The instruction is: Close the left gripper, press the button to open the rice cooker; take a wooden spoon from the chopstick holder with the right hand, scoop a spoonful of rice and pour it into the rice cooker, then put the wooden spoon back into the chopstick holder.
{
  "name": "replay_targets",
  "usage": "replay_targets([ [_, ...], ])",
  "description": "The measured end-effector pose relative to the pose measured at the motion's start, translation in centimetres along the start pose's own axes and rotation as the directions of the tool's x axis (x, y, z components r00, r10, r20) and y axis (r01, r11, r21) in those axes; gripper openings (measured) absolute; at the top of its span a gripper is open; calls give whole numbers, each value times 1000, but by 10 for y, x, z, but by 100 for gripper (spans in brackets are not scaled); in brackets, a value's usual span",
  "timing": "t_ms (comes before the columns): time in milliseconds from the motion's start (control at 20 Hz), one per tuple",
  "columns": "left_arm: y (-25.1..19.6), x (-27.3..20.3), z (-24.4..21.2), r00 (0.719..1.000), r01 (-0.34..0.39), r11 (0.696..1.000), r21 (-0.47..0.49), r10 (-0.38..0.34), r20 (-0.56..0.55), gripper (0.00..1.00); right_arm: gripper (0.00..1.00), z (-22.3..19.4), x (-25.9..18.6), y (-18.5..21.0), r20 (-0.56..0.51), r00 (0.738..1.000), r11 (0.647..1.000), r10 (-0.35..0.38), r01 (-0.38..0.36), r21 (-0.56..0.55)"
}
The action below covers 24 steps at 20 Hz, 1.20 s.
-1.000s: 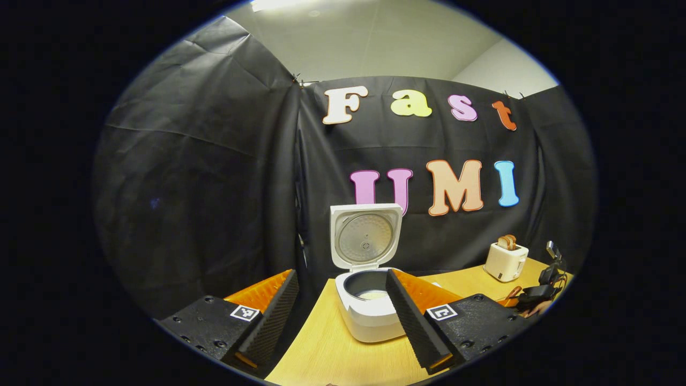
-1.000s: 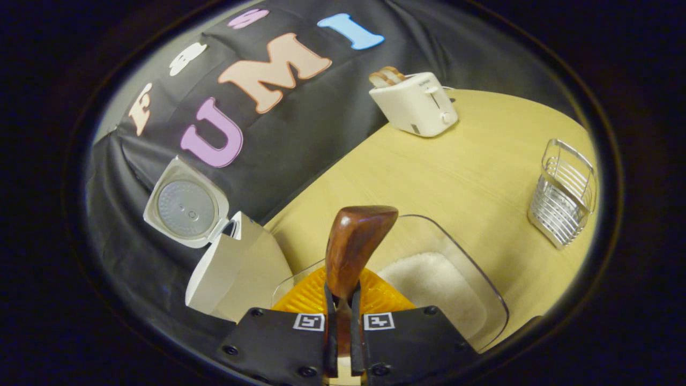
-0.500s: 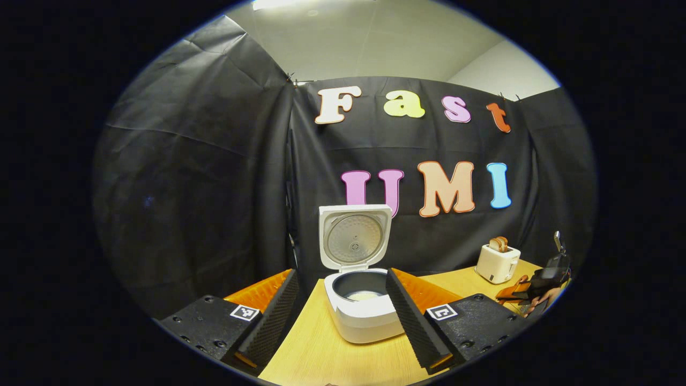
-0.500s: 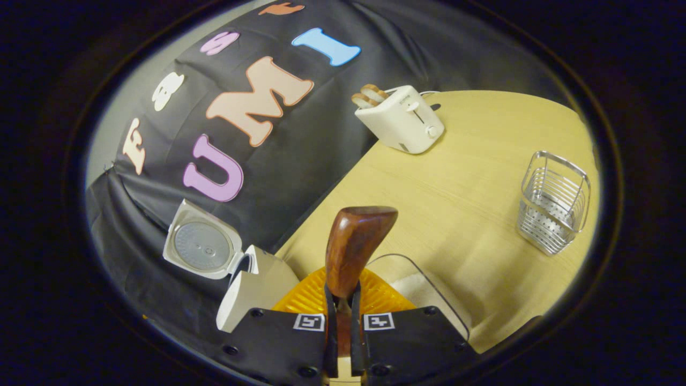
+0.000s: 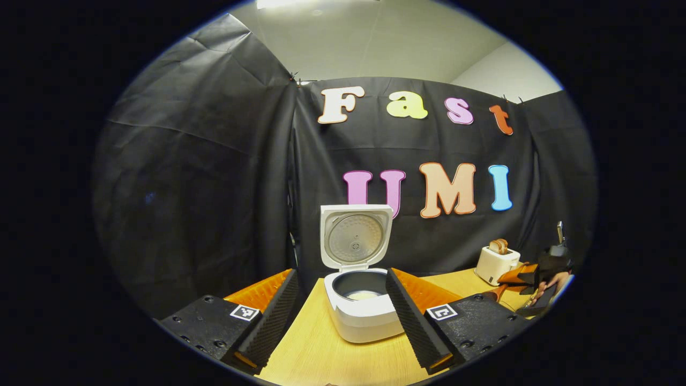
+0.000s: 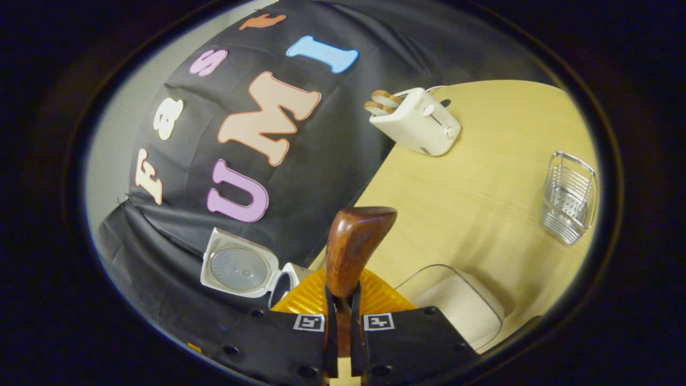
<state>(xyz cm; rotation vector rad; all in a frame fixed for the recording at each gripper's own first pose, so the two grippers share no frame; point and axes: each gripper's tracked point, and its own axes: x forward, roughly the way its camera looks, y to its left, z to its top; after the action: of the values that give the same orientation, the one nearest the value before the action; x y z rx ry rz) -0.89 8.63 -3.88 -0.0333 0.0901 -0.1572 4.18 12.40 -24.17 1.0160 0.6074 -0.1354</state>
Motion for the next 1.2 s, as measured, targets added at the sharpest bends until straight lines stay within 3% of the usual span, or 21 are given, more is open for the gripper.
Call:
replay_targets([
  [350, 15, -6, -3, 1000, -22, 1000, -7, 22, -2, 96, 12, -6, 22, 71, 0, 995, 994, 105, -105, -13],
  [650, 32, -8, -6, 999, -49, 999, -21, 49, -4, 96, 12, -9, 44, 117, 9, 988, 988, 153, -153, -21],
  [950, 54, -15, -16, 996, -85, 996, -32, 85, -19, 96, 14, -54, 88, 172, -33, 977, 975, 208, -210, -75],
  [1200, 78, -22, -24, 991, -131, 990, -44, 130, -36, 96, 12, -99, 126, 200, -77, 974, 959, 213, -224, -172],
])
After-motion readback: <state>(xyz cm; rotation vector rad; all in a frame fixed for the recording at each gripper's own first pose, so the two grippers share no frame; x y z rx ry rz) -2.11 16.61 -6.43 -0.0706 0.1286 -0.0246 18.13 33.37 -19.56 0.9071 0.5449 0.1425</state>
